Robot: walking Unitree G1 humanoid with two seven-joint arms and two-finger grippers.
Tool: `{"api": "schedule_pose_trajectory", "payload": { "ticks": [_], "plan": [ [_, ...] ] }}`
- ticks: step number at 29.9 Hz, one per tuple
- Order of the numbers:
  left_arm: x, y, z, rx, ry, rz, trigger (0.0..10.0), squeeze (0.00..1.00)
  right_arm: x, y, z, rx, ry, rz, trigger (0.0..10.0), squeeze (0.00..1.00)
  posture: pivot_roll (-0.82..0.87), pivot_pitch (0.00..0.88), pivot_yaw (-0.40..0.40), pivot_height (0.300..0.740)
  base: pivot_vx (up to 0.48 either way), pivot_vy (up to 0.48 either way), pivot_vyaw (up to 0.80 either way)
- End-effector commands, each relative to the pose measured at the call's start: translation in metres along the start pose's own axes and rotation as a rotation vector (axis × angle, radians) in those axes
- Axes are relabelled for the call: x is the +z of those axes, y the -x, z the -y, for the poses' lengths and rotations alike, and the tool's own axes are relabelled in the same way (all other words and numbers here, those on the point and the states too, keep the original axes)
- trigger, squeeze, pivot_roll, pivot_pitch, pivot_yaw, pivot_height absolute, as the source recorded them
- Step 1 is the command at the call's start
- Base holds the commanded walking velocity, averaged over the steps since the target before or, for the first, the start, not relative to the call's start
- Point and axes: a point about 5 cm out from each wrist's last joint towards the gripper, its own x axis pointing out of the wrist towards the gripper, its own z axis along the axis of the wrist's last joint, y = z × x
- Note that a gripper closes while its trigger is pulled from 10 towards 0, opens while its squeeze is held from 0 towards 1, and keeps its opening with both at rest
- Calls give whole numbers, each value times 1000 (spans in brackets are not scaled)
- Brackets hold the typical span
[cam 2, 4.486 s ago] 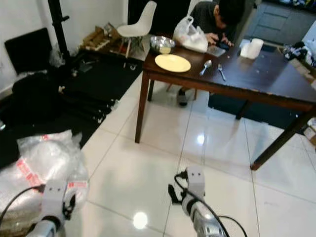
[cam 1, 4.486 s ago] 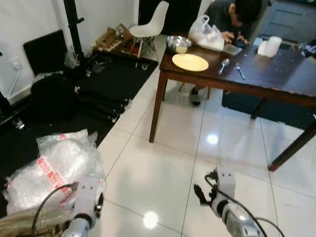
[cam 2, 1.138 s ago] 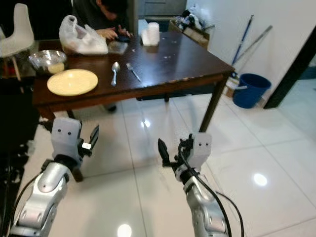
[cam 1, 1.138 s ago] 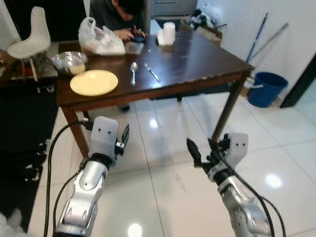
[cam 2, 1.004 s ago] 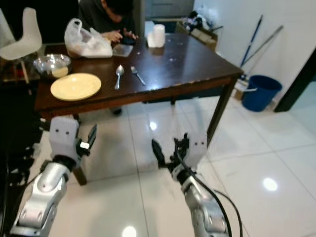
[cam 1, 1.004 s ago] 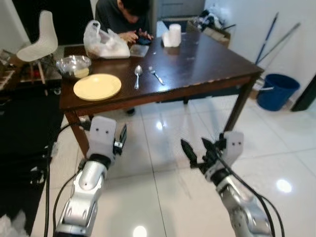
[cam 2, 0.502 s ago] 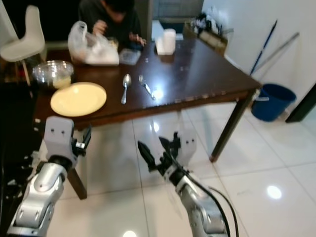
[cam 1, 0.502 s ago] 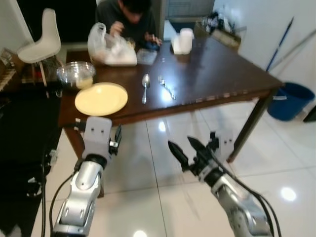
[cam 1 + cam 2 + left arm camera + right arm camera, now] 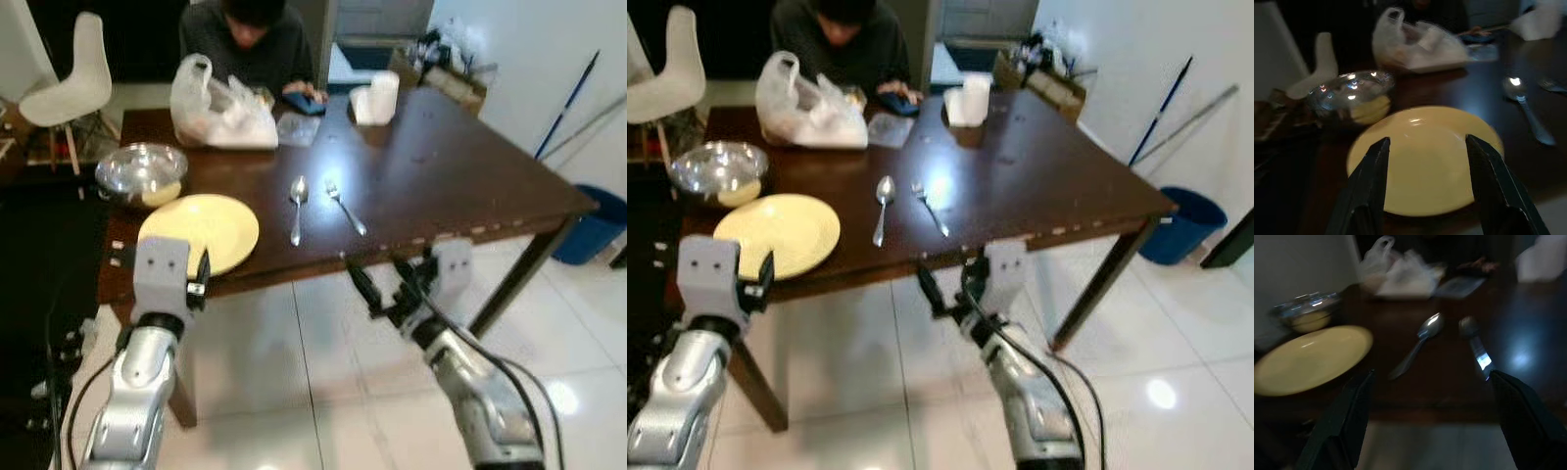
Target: Setting the table
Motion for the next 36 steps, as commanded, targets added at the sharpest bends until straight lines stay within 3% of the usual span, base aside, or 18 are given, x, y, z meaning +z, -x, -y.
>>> {"api": "schedule_pose_trajectory", "payload": {
  "ticks": [1,4,7,10,15,20,27,36],
  "plan": [
    [-3,3,-4,11,-9,-24,10000,0,2,0,10,-50,35,4,10000,0,38,4,29,740,480,0,0],
    [-2,3,1,-18,-11,-26,10000,0,10,2,32,-168,86,25,10000,0,26,5,40,740,480,0,0],
    [0,-1,8,-53,-9,-16,10000,0,10,5,39,-203,84,22,10000,0,9,2,52,740,480,0,0],
    [2,-3,14,-75,-8,-8,10000,0,7,6,40,-202,76,12,10000,0,9,2,52,740,480,0,0],
    [8,-6,28,-161,-13,9,10000,0,-2,6,28,-113,54,-28,10000,0,-4,1,59,740,480,0,0],
    [11,3,41,-313,-6,-12,10000,0,-14,5,29,-113,132,-106,10000,0,4,4,56,740,211,0,0],
    [22,9,39,-369,20,4,10000,0,-23,6,44,-145,193,-204,10000,0,8,20,63,740,0,0,0],
    [36,4,25,-387,-28,38,10000,0,-37,10,61,-195,152,-329,10000,0,22,49,87,740,0,0,0]
  ]
}}
